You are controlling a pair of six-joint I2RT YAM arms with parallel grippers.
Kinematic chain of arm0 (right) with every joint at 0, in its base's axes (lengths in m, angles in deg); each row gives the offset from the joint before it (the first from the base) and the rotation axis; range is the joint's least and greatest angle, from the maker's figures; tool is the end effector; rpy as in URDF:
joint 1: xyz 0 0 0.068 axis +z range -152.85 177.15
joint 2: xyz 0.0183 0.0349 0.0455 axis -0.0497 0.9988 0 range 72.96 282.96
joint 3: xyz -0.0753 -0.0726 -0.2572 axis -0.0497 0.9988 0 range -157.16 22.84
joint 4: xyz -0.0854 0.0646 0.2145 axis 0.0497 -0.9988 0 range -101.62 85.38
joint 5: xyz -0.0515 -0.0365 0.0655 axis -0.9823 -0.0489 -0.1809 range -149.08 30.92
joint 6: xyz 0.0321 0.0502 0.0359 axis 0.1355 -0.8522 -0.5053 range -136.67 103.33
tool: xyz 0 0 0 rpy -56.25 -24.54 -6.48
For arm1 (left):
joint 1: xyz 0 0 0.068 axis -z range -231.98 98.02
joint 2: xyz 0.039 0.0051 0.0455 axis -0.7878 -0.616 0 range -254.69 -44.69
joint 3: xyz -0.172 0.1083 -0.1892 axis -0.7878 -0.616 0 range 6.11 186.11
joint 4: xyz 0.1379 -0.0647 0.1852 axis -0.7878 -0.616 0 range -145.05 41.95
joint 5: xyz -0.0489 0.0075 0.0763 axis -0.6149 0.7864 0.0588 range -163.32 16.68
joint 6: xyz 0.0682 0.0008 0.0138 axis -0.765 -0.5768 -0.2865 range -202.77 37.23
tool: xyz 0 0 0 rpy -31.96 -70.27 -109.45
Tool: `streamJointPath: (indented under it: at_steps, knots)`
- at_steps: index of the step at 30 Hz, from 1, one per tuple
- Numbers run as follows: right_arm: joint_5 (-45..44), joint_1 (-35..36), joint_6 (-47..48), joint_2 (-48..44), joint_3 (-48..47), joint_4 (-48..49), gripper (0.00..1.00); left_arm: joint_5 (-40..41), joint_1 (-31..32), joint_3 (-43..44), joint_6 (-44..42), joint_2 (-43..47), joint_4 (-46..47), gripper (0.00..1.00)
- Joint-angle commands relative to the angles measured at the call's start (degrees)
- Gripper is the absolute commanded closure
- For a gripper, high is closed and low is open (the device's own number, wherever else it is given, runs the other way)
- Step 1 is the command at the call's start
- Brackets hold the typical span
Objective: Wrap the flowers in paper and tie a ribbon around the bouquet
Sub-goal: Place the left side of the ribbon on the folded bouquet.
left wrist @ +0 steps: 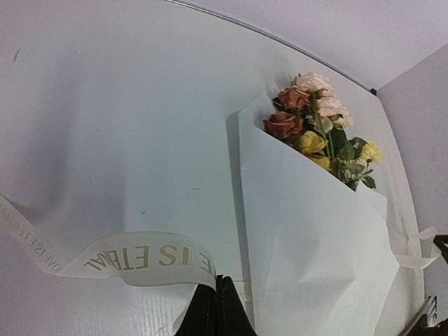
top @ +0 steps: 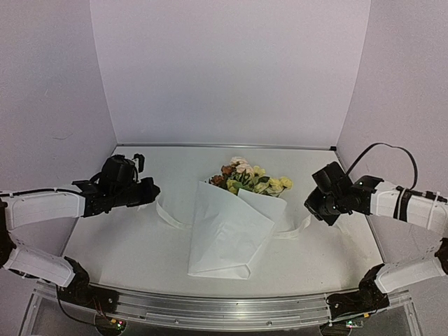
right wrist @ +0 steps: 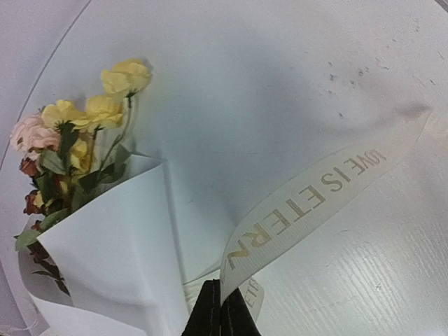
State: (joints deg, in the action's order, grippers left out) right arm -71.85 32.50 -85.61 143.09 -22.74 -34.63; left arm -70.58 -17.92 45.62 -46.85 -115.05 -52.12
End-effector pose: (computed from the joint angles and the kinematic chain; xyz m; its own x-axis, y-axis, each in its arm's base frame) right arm 0.1949 0.1230 0.2237 -0.6679 0.6421 -0.3763 0.4549 0.7524 0.4764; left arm 0.2151 -0.1421 0.2299 -0.6931 -0.2388 -0.6802 0.1484 0.8760 -0.4588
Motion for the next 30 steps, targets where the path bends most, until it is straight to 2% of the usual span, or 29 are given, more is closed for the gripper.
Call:
streamJointPath:
  at_steps: [1,4,8,12,18,23,30]
  knots:
    - [1.8,1.7,5.0,5.2,-7.5,0.2,1.00,-1.2,7.5,5.8,-8.3,-2.4,10.5,1.00]
    - [4.0,1.9,5.2,9.2,-9.2,0.7,1.00,-2.3,14.1,11.2,-16.1,-7.5,11.8,0.97]
    - [5.4,1.9,4.3,11.6,-9.0,2.5,1.00,-2.8,22.8,22.1,-25.4,-18.1,7.2,0.94]
    - [5.9,1.9,3.2,12.7,-8.4,3.6,1.00,-6.0,27.2,29.5,-30.6,-27.5,2.4,0.88]
    - [6.9,1.9,1.4,13.3,-6.7,5.5,1.00,-10.4,27.9,33.9,-30.6,-34.9,0.9,0.77]
    - [6.1,1.9,0.5,11.8,-4.9,5.9,0.97,-17.9,28.0,37.0,-28.8,-38.4,0.5,0.68]
    - [5.4,1.9,0.6,10.2,-3.7,6.0,0.92,-25.4,28.1,39.2,-25.2,-39.4,2.3,0.47]
